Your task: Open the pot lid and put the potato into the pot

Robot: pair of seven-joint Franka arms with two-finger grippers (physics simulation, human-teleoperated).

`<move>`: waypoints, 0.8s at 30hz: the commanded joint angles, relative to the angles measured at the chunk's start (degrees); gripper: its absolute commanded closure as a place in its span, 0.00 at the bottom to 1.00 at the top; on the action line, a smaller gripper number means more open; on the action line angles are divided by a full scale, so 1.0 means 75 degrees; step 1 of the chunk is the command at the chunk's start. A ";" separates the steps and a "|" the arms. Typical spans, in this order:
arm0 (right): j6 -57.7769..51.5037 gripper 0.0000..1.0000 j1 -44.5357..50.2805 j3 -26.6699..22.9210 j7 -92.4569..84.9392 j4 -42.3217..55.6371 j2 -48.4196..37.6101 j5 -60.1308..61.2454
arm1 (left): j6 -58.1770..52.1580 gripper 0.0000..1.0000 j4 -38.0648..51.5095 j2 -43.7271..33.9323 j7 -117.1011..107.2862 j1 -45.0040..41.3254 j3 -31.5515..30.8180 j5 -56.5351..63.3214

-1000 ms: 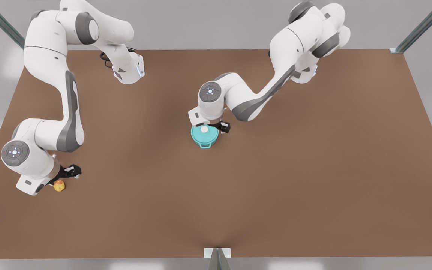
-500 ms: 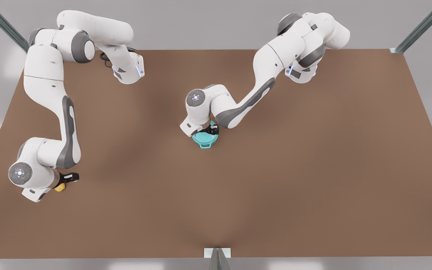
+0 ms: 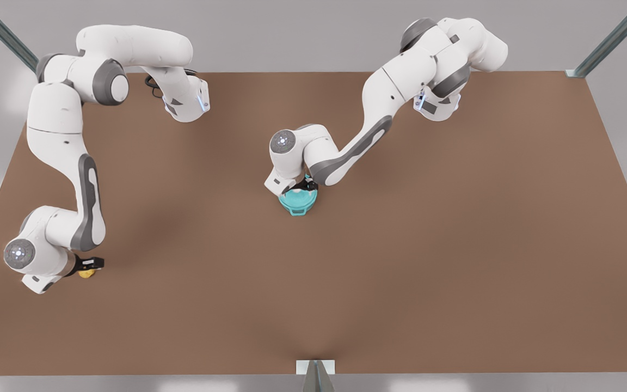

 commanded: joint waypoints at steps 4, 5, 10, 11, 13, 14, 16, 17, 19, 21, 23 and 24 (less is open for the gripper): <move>0.0637 0.00 -0.0124 0.0019 0.0019 -0.0178 0.0118 -0.0020 | 0.0282 0.00 -0.0138 0.0001 -0.1283 -0.0017 -0.0004 0.0202; 0.0684 0.00 -0.0206 0.0019 -0.0004 -0.0178 0.0153 -0.0043 | 0.0271 0.00 -0.0138 -0.0010 -0.1283 -0.0029 -0.0004 0.0190; 0.0836 0.00 -0.0300 0.0019 -0.0016 -0.0155 0.0306 -0.0067 | 0.0271 0.11 -0.0361 -0.0022 -0.1353 -0.0075 -0.0004 0.0190; 0.0860 0.00 -0.0300 0.0019 -0.0004 -0.0155 0.0329 -0.0067 | 0.0212 0.19 -0.0361 -0.0046 -0.1353 -0.0075 -0.0004 0.0190; 0.0942 0.00 -0.0300 0.0019 -0.0004 -0.0132 0.0446 -0.0067 | 0.0118 0.42 -0.0349 -0.0081 -0.1365 -0.0064 -0.0004 0.0144; 0.0942 0.00 -0.0300 0.0019 -0.0004 -0.0132 0.0458 -0.0067 | -0.0139 0.48 -0.0337 -0.0116 -0.1341 -0.0064 -0.0028 0.0120; 0.1047 0.00 -0.0300 0.0019 -0.0004 -0.0132 0.0540 -0.0055 | -0.0548 0.58 -0.0244 -0.0198 -0.1271 -0.0005 -0.0098 0.0015; 0.1047 0.00 -0.0347 0.0019 -0.0004 -0.0108 0.0575 -0.0055 | -0.0959 0.59 -0.0139 -0.0303 -0.1037 0.0147 -0.0227 -0.0220; 0.1059 0.00 -0.0347 0.0019 -0.0004 -0.0096 0.0587 -0.0055 | -0.1686 0.59 0.0213 -0.0303 -0.0779 0.0768 -0.0860 -0.0255; 0.1059 0.06 -0.0359 0.0019 -0.0004 -0.0096 0.0587 -0.0032 | -0.2178 0.59 0.0506 -0.0292 -0.0264 0.1225 -0.1129 -0.0349; 0.1047 0.16 -0.0359 0.0019 0.0007 -0.0085 0.0587 -0.0008 | -0.2190 0.59 0.0530 -0.0303 0.0743 0.2115 -0.1188 -0.0407; 0.1047 0.24 -0.0359 0.0019 0.0007 -0.0085 0.0587 0.0003 | -0.2565 0.59 0.0565 -0.0303 0.1761 0.2724 -0.1211 -0.0384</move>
